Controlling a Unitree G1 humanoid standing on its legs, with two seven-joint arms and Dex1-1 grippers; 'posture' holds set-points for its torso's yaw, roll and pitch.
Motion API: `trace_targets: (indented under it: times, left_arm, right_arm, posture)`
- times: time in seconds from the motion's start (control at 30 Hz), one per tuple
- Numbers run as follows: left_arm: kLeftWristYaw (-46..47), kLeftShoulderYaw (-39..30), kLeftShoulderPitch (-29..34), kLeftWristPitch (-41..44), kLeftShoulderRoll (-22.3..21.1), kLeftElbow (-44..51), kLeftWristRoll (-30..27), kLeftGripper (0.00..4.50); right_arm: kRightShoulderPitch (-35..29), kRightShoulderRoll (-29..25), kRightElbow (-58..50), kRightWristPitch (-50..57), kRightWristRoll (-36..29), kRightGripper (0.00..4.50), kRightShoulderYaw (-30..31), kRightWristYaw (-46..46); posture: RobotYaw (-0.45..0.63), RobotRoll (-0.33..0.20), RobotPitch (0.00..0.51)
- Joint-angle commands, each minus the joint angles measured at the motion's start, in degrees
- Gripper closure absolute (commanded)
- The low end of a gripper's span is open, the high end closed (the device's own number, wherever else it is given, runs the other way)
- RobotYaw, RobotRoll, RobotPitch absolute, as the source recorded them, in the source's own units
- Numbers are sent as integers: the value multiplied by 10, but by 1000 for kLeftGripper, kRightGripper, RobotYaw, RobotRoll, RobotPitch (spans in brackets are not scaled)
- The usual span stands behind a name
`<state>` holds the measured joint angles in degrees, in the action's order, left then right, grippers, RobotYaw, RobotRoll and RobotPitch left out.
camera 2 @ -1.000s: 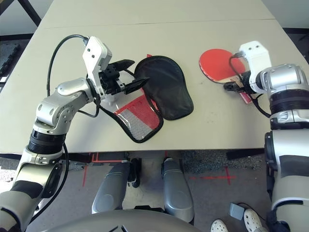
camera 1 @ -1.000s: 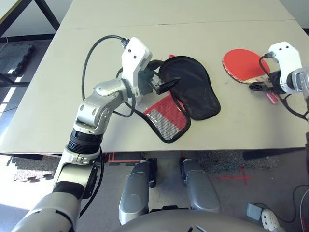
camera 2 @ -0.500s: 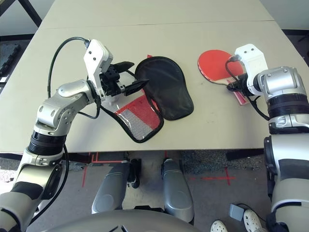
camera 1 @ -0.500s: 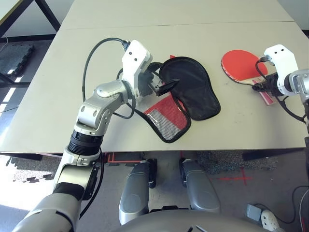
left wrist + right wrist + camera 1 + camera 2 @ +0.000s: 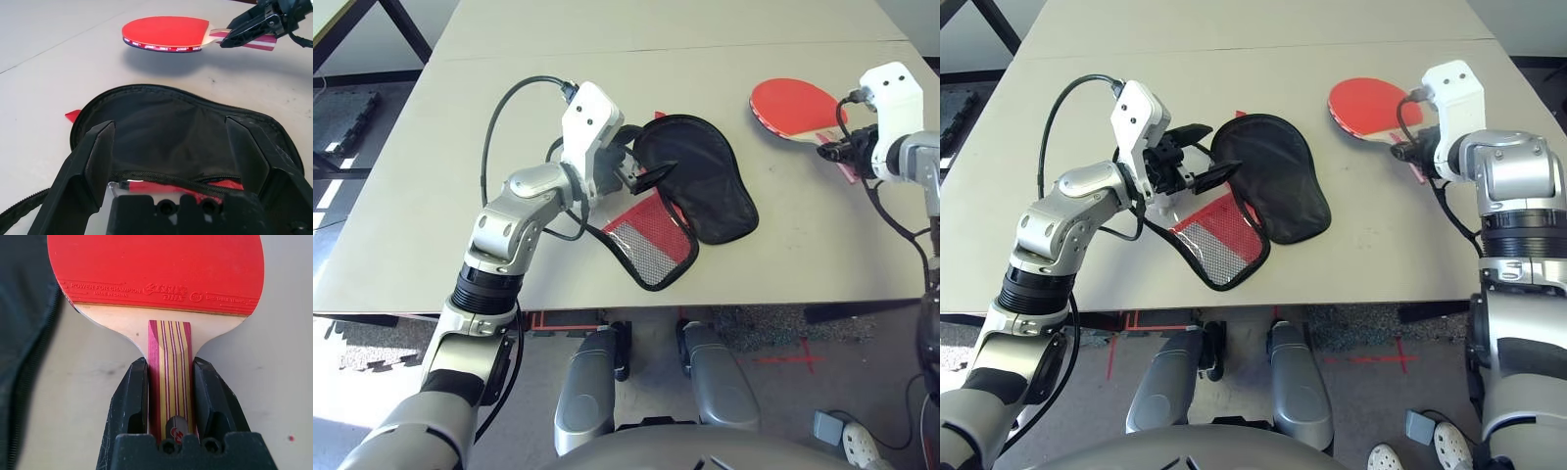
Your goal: Store the ping-pong paddle in its case and zip it.
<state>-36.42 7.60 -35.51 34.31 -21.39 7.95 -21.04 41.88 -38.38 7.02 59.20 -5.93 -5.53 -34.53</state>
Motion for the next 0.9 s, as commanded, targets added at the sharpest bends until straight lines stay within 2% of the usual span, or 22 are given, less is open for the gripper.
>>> trace_targets:
  times: [0.03, 0.17, 0.43, 0.63, 0.9]
  left_arm:
    - [-4, 0, 8, -3, -3, 0, 7, 0]
    - [-2, -2, 13, 1, -4, 8, 7, 0]
    - [1, -5, 19, 5, -4, 15, 8, 0]
    - [6, -5, 23, 4, -2, 18, 9, 0]
    - [10, -5, 26, 4, 2, 20, 11, 0]
  right_arm:
    - [-12, 22, -78, 41, -20, 3325, -14, 28]
    - [-29, 103, -181, 111, -40, 3326, -14, 80]
    - [-49, 196, -266, 188, -38, 3329, 1, 164]
    - [-58, 218, -291, 226, -45, 3329, 15, 194]
    - [-74, 208, -312, 271, -67, 3329, 48, 188]
  posture:
    - [-12, 0, 222]
    - [-4, 0, 226]
    - [10, 0, 230]
    - [18, 0, 233]
    - [25, 0, 232]
